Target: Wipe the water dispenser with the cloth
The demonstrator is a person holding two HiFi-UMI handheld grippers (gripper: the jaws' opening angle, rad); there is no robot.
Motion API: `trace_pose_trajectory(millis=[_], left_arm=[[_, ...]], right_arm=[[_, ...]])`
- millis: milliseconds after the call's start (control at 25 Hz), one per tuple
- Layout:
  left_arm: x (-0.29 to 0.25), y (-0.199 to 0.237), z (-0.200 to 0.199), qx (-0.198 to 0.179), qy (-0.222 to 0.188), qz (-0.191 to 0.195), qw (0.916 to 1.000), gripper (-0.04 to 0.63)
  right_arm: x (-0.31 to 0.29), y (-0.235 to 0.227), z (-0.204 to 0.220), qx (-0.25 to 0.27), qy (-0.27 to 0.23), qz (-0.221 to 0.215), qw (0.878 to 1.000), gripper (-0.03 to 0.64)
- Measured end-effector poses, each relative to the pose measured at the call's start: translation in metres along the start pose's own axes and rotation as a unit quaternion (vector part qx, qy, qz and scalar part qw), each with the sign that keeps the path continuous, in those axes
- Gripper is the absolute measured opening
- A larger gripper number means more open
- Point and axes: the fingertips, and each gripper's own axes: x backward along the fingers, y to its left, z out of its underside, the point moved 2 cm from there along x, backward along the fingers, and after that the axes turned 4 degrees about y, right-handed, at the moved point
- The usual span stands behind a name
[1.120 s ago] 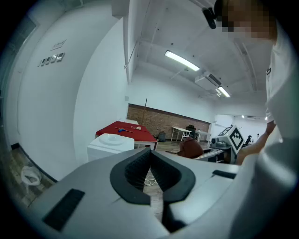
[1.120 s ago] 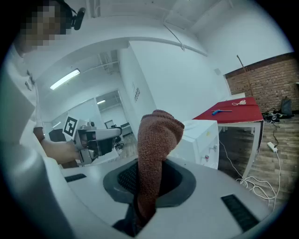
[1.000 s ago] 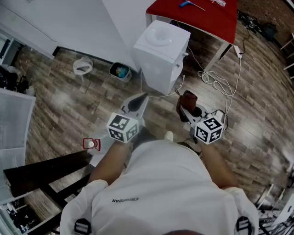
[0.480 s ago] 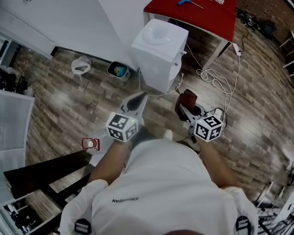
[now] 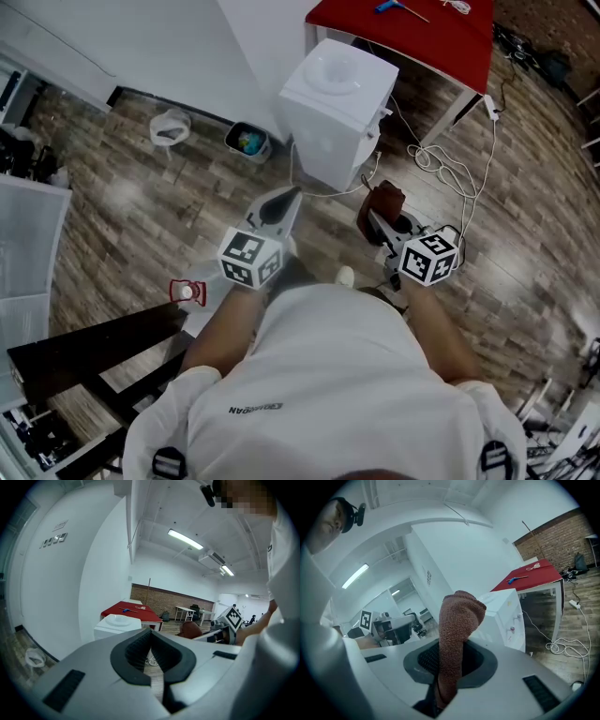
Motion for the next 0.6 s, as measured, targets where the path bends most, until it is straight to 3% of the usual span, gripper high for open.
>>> trace_pose_trajectory(millis=[600], left_arm=[[0.002, 0.100, -0.004, 0.012, 0.000, -0.018, 0.9998, -0.008]], right_arm=[[-0.098, 0.006, -0.045, 0.005, 0.027, -0.003, 1.000, 0.054]])
